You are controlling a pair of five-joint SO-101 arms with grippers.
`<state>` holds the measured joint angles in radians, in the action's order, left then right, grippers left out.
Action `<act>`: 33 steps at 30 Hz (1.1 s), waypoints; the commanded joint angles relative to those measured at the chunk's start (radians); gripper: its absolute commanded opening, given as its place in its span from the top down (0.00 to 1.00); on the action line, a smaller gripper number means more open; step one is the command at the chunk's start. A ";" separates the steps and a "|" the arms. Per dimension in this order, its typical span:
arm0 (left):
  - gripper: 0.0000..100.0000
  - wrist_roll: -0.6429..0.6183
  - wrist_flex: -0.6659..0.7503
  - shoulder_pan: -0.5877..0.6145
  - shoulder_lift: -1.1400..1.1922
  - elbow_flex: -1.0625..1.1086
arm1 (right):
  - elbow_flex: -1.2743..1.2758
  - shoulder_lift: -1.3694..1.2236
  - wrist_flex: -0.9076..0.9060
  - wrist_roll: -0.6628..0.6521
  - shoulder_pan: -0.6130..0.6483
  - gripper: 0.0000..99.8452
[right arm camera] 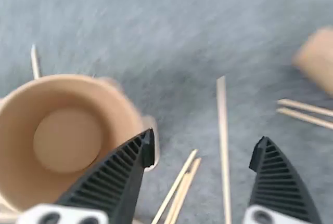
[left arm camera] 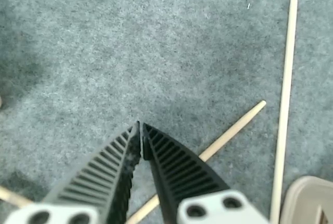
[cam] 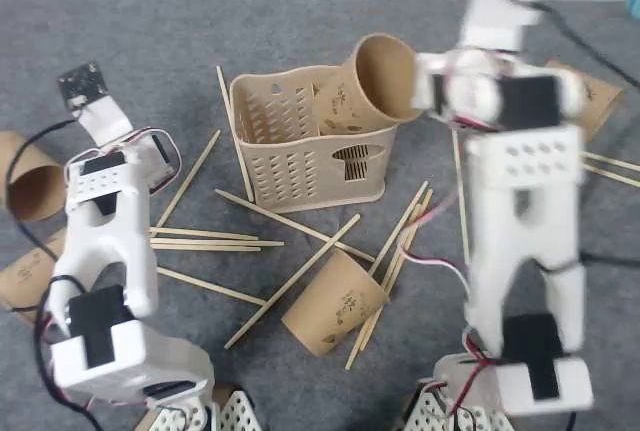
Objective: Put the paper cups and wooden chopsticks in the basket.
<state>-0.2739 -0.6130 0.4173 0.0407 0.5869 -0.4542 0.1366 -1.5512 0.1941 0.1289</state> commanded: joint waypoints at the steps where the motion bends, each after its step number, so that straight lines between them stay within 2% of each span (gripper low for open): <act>1: 0.99 0.009 0.002 -0.009 -0.005 -0.047 | -0.060 0.099 -0.012 -0.021 -0.139 0.70; 7: 0.99 0.009 0.002 -0.009 -0.005 -0.047 | -0.026 0.099 0.007 -0.023 -0.348 0.70; 10: 0.99 0.009 0.000 -0.009 -0.005 -0.045 | 0.049 0.099 0.073 -0.023 -0.440 0.70; 14: 0.99 0.009 0.000 -0.009 -0.005 -0.045 | 0.169 0.113 0.110 -0.023 -0.473 0.70; 17: 0.99 0.009 0.000 -0.009 -0.005 -0.045 | 0.173 0.119 0.038 -0.020 -0.403 0.70; 21: 0.99 0.009 0.000 -0.009 -0.005 -0.045 | 0.155 0.154 -0.084 0.006 -0.213 0.70; 23: 0.99 0.009 0.000 -0.009 -0.005 -0.044 | 0.137 0.186 -0.091 0.107 -0.148 0.70; 27: 0.99 0.009 -0.002 -0.009 -0.005 -0.042 | 0.106 0.243 -0.050 0.318 -0.097 0.70; 33: 0.99 0.009 -0.002 -0.009 -0.005 -0.044 | 0.118 0.213 -0.061 0.336 0.090 0.70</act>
<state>-0.2739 -0.6130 0.4173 0.0407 0.5869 -0.2961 0.3452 -1.6172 0.5132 0.1412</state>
